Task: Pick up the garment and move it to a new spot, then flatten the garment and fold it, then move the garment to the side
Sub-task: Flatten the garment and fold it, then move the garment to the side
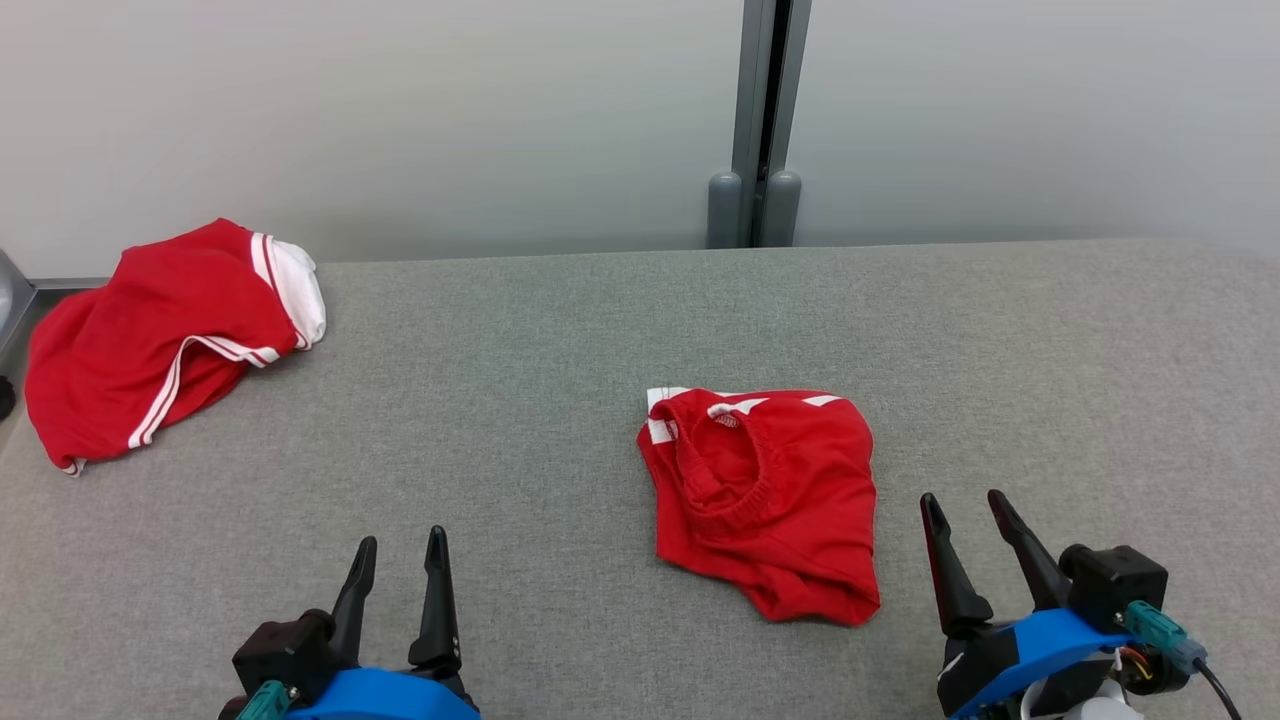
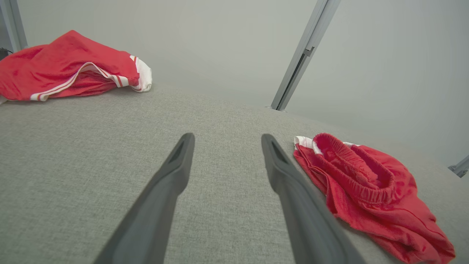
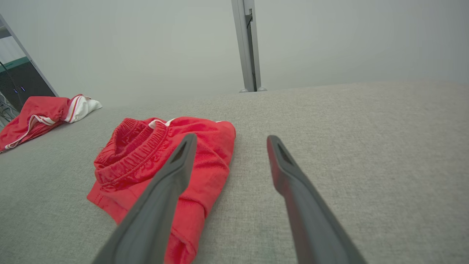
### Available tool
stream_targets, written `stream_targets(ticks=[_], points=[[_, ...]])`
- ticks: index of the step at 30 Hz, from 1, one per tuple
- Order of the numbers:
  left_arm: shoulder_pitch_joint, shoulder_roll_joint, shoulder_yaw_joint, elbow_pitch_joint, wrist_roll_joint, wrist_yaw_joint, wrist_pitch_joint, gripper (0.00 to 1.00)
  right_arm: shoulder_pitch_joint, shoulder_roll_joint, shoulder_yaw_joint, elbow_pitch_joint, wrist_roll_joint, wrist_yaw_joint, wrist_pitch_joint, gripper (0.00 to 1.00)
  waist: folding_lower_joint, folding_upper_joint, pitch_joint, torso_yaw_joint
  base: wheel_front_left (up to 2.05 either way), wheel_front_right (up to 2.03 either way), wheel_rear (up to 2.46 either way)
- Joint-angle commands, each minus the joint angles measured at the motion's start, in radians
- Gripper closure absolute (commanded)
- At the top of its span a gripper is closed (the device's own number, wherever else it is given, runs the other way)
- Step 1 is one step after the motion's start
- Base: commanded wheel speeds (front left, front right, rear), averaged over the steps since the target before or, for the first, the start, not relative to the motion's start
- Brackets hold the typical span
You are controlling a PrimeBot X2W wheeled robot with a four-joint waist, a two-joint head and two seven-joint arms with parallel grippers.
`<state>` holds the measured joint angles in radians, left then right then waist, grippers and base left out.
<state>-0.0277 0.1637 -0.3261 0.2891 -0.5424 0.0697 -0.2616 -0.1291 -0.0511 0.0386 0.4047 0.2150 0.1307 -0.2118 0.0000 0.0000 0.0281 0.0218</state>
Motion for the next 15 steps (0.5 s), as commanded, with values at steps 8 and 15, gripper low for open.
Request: stream_targets(ticks=[8,15], points=[[0.021,-0.006,0.014,0.006,0.025,-0.01,-0.005,0.0,0.023,0.001,0.0,0.006,-0.013,0.0,-0.008,0.0,0.0,0.0,-0.014,0.002,0.0,0.0,0.0],[0.029,-0.012,0.016,0.012,0.029,-0.015,-0.005,0.0,0.022,0.001,-0.003,0.016,-0.028,0.0,0.01,0.0,0.0,0.0,-0.018,0.004,0.0,0.0,0.0]])
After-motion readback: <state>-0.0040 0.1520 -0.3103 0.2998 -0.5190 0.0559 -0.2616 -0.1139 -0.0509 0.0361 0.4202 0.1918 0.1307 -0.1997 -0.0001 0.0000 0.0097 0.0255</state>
